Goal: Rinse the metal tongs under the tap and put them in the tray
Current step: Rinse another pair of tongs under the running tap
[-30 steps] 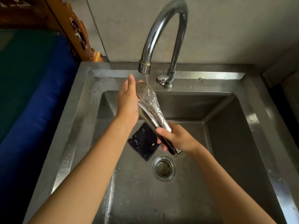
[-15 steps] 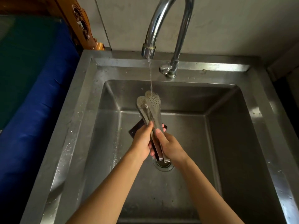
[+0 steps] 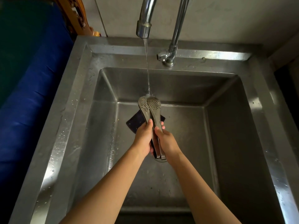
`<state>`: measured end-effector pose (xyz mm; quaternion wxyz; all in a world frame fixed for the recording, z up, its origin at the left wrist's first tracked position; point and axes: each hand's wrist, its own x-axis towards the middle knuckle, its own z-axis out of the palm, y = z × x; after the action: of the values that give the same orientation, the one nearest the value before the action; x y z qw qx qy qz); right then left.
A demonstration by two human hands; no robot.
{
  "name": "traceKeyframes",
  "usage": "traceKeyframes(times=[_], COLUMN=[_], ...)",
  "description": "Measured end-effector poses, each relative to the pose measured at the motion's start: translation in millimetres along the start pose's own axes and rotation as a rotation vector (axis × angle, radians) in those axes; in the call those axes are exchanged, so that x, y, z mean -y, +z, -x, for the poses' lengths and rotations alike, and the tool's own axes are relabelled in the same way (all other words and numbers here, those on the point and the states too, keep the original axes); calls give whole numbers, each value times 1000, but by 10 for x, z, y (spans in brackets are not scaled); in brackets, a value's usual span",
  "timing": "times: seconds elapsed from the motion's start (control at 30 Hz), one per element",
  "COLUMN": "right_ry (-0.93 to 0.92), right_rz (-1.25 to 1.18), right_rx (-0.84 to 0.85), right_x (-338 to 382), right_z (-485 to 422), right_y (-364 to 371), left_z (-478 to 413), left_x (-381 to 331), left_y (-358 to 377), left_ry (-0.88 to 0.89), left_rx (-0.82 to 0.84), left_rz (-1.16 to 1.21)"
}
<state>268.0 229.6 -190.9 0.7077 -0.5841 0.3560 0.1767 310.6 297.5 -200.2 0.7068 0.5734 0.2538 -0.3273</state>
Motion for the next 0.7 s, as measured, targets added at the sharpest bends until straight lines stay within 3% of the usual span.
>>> traceKeyframes(times=[0.23,0.7], right_ry=[26,39], right_rz=[32,152], right_rx=[-14,94], right_x=[286,696], right_z=[-106,-93], right_y=[52,104], left_z=[-173,-160], left_x=[-188,-552], left_y=[62,88], left_ry=[-39,-75], left_rx=[-26,-124], left_rz=[42,-229])
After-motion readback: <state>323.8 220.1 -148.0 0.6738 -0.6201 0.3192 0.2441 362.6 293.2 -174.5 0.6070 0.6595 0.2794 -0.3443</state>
